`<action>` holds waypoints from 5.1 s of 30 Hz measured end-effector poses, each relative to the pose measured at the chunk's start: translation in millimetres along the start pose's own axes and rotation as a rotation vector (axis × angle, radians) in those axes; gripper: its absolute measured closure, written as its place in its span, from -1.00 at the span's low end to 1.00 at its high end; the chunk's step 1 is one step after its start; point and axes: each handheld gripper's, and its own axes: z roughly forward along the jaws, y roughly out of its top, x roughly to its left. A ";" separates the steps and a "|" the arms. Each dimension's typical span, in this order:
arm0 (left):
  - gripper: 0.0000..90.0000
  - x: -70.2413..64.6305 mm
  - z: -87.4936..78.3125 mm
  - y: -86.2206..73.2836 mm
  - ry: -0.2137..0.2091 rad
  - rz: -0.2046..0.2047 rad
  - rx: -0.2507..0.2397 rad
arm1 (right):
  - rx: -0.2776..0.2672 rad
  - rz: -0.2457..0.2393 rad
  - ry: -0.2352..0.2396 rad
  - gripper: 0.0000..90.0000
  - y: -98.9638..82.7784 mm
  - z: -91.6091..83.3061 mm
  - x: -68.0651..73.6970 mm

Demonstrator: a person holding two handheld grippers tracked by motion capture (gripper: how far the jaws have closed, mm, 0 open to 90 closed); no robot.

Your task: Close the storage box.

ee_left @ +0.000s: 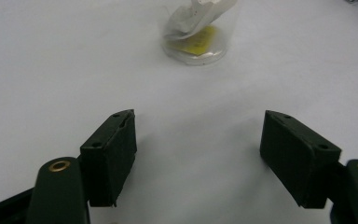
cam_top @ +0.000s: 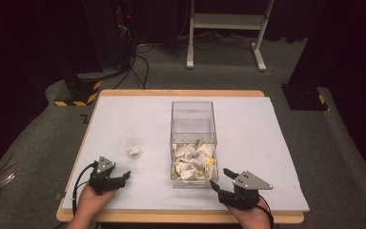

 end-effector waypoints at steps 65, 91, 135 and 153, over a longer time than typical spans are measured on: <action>-0.40 0.2 -0.1 0.1 0.002 0.009 0.002 | 0.061 -0.013 -0.100 -0.69 4.7 54.2 0.6; -0.40 0.0 0.0 0.1 0.000 0.005 0.002 | 0.048 0.034 -0.155 -0.71 17.2 82.0 -22.4; -0.41 0.1 0.1 0.1 -0.003 0.005 0.002 | 0.033 0.120 -0.239 -0.67 34.5 126.3 -48.0; -0.41 0.2 0.0 0.1 -0.001 0.008 0.003 | 0.140 0.158 -0.292 -0.44 -12.8 61.2 -84.7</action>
